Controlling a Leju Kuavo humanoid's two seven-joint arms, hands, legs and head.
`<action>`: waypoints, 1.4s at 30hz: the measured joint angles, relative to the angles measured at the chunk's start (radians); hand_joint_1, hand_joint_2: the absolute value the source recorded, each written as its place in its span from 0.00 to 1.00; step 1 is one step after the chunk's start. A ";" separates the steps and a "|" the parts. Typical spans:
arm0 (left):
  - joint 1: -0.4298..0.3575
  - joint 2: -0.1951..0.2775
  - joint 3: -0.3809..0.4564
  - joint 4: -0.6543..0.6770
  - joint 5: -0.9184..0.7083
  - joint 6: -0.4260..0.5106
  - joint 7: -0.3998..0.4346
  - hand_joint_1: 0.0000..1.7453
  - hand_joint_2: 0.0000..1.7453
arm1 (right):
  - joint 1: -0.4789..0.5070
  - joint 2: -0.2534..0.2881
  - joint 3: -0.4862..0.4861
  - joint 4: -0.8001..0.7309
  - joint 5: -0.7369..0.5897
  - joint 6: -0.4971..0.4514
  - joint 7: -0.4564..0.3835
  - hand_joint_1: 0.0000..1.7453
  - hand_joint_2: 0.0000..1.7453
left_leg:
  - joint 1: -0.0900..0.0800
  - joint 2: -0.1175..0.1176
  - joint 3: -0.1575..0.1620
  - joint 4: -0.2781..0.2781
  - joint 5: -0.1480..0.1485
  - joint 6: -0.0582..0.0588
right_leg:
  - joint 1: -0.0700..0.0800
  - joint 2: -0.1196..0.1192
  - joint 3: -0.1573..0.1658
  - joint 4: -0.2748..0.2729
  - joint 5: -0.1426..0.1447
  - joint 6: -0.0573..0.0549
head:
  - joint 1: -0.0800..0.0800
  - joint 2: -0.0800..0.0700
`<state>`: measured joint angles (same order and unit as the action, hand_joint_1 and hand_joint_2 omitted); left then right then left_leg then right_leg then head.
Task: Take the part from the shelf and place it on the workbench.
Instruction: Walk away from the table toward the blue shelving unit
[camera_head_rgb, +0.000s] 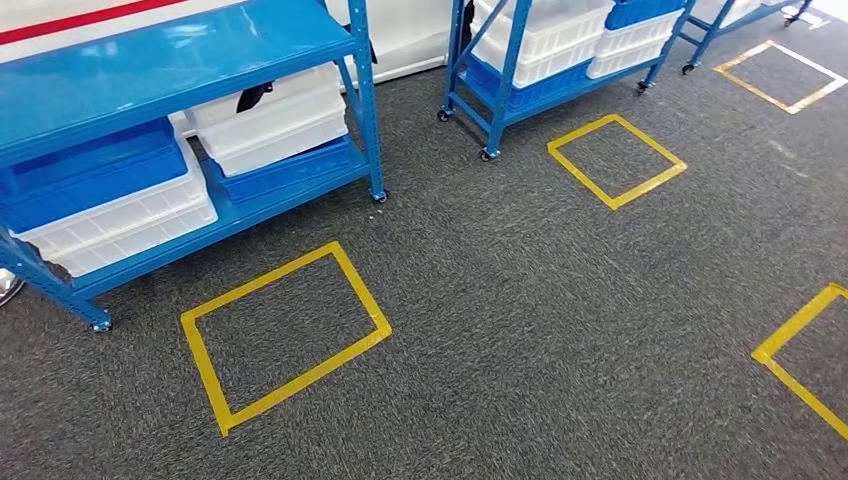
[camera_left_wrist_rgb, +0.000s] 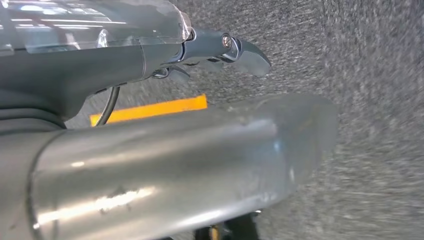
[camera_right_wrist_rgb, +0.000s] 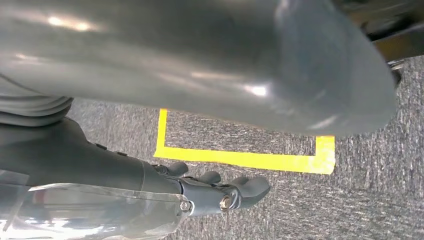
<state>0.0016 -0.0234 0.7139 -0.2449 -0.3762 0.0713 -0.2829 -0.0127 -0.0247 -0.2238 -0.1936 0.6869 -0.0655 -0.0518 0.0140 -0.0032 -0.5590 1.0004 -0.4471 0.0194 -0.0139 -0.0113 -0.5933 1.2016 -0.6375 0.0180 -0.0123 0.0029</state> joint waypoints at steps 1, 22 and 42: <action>-0.001 0.000 0.004 0.000 -0.001 -0.005 -0.008 0.00 0.00 | 0.002 0.001 -0.003 0.001 -0.001 0.000 0.000 0.00 0.00 | -0.001 -0.013 -0.002 0.001 0.000 0.001 | 0.000 0.006 -0.030 0.056 -0.019 0.000 | 0.000 0.000; -0.002 -0.011 0.018 0.000 -0.070 -0.024 -0.048 0.00 0.00 | 0.004 0.028 -0.036 0.005 -0.009 0.004 0.010 0.00 0.00 | -0.015 0.061 -0.008 0.064 -0.035 -0.031 | 0.015 -0.090 0.065 -0.178 0.123 -0.046 | -0.010 0.000; -0.006 -0.017 0.056 0.000 -0.099 -0.047 -0.072 0.00 0.00 | 0.001 0.030 -0.077 0.005 -0.025 -0.001 -0.001 0.00 0.00 | -0.005 -0.051 0.011 0.019 -0.031 -0.040 | -0.004 0.023 0.044 -0.175 0.139 -0.028 | 0.002 0.000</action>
<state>-0.0045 -0.0400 0.7703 -0.2449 -0.4749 0.0248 -0.3553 -0.0118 0.0054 -0.3013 -0.1883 0.6616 -0.0662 -0.0525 0.0088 -0.0538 -0.5481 1.0198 -0.4785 -0.0207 -0.0178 0.0116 -0.5493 1.0264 -0.4980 -0.0100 -0.0104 0.0029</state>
